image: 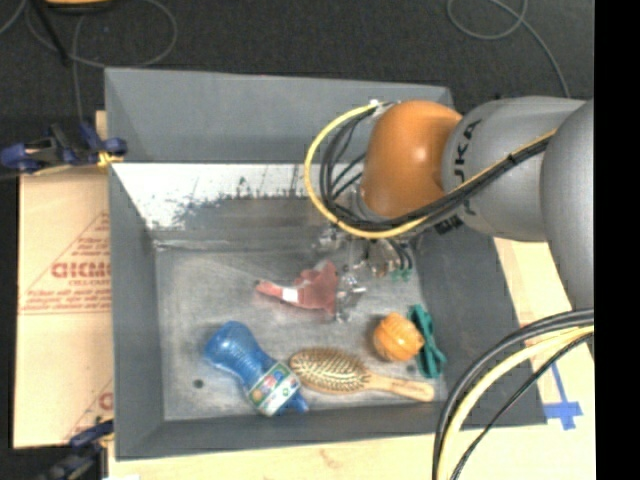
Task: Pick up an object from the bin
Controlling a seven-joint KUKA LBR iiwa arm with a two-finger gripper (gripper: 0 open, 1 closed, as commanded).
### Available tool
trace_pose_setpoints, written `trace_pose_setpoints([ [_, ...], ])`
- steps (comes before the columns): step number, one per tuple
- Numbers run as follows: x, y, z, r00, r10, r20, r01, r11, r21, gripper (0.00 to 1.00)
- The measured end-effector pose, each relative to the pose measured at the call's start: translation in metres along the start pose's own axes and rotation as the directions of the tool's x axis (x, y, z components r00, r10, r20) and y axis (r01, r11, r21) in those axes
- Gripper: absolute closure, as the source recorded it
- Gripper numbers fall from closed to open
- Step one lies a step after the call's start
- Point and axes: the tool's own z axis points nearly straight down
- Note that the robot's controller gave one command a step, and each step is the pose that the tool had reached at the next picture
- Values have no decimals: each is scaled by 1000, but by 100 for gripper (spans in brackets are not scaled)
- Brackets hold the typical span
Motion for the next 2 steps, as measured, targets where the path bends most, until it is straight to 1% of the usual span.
trace_pose_setpoints([
  [1, 2, 0, 32, 996, -84, 0, 84, 996, -1, 0],
  [2, -2, 6, 29, 993, -122, 4, 122, 993, 1, 100],
])
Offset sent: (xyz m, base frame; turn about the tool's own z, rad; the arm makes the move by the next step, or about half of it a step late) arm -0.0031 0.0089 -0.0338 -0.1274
